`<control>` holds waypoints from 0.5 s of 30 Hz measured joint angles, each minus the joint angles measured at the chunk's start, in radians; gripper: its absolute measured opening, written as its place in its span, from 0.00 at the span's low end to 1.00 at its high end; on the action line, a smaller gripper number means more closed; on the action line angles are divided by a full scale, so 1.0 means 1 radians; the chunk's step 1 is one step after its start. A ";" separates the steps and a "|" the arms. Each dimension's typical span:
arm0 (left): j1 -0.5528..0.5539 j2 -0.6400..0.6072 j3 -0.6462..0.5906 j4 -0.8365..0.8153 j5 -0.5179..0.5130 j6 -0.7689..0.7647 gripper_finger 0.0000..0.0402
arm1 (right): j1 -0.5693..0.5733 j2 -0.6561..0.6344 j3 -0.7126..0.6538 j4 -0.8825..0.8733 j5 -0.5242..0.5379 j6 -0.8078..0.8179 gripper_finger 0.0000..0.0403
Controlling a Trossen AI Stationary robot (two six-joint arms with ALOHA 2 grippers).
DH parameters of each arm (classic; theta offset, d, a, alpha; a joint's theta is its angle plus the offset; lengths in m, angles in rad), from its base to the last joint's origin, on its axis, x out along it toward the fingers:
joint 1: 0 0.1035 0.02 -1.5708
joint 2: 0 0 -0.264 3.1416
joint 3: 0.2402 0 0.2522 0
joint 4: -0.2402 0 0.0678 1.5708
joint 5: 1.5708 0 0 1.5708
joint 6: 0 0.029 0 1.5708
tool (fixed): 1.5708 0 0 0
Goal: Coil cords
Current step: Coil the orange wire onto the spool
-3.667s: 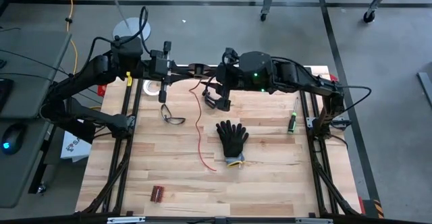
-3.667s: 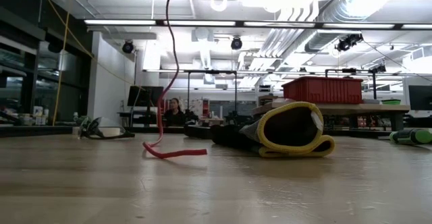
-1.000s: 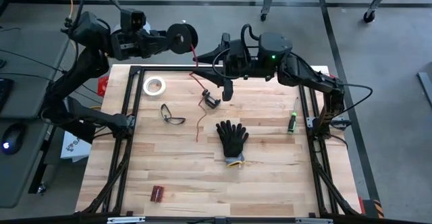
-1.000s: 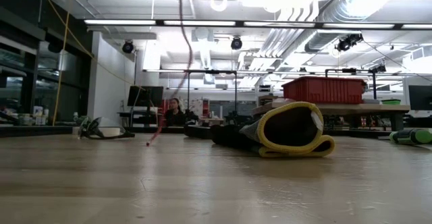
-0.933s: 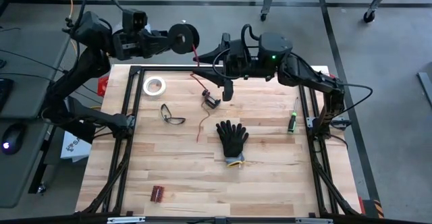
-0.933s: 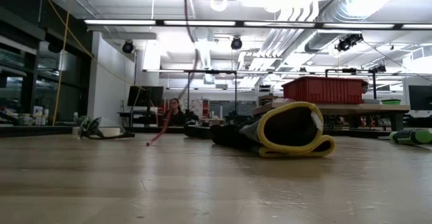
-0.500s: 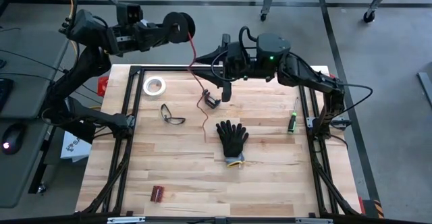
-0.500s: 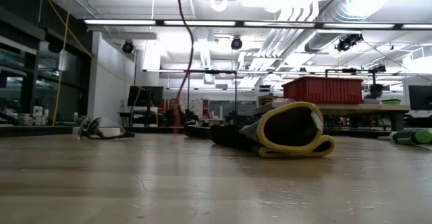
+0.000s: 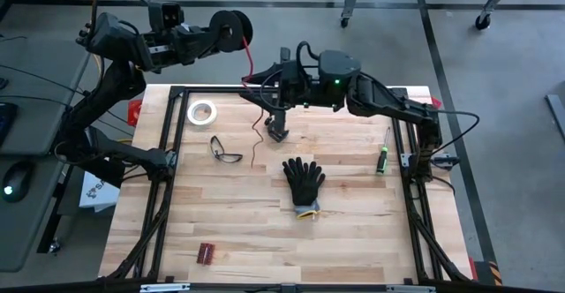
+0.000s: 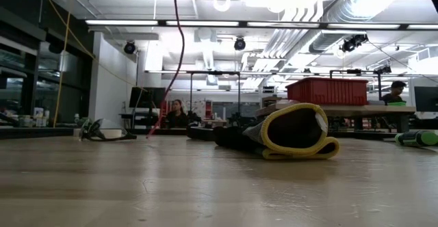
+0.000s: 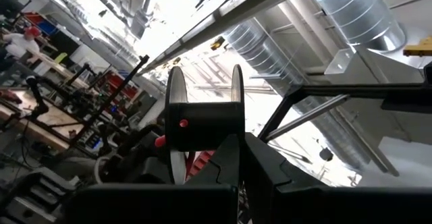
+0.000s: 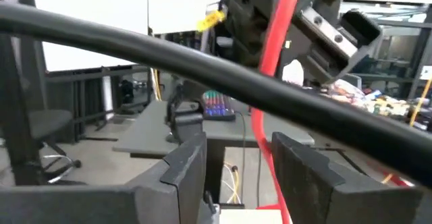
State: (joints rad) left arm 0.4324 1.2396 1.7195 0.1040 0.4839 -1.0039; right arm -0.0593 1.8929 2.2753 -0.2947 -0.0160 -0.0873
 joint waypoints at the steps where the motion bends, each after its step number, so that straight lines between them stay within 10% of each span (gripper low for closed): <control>1: 0.000 0.000 0.000 0.000 0.000 0.000 0.00 | 0.000 0.005 0.000 0.016 0.008 -0.004 0.40; 15: 0.000 0.000 0.000 0.012 0.008 -0.011 0.00 | 0.000 0.013 0.002 0.008 0.032 -0.036 0.24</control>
State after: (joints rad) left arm 0.4324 1.2396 1.7195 0.1158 0.4923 -1.0152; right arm -0.0593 1.9063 2.2768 -0.2862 0.0159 -0.1231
